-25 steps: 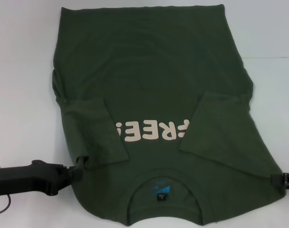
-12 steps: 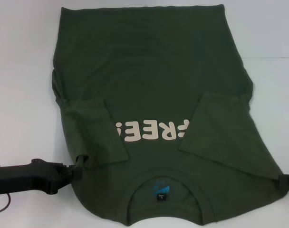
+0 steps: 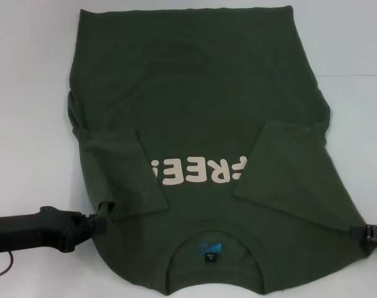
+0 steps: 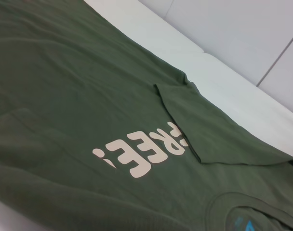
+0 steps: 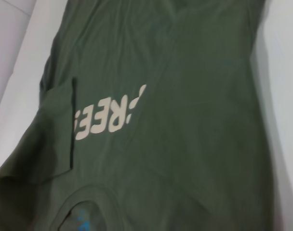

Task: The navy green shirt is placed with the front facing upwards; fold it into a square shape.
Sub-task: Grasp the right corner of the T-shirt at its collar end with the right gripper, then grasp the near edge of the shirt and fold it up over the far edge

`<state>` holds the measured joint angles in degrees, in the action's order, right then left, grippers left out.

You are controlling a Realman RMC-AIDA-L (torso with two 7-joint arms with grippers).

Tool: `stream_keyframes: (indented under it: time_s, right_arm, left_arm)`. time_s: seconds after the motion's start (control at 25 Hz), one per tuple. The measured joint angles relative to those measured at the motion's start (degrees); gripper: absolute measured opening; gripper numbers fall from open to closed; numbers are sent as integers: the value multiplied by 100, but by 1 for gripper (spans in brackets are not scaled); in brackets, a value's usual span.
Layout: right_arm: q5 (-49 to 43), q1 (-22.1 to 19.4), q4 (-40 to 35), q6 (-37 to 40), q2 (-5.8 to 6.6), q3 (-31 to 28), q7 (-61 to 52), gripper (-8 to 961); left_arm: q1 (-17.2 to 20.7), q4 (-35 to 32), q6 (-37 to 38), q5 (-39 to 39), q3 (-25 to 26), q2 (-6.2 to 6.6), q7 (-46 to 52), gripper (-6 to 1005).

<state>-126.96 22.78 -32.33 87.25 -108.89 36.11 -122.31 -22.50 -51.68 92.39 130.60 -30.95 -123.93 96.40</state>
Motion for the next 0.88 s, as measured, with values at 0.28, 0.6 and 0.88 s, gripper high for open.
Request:
stream_keyframes:
  time_s: [0.28,0.6,0.88]
  right_arm:
    - [3,71,-25,271,-89,-31,78,938]
    - [-5,159,-1,200,-160,-43,93,883]
    - [-5,180,30,122,-167,-43,57,836]
  left_arm:
    - [0,0,-60,0,2,-2,-1,52]
    - [0,0,-73,0,1,-9,-9,51]
    - [5,9,-128,0,1,-9,-14,51]
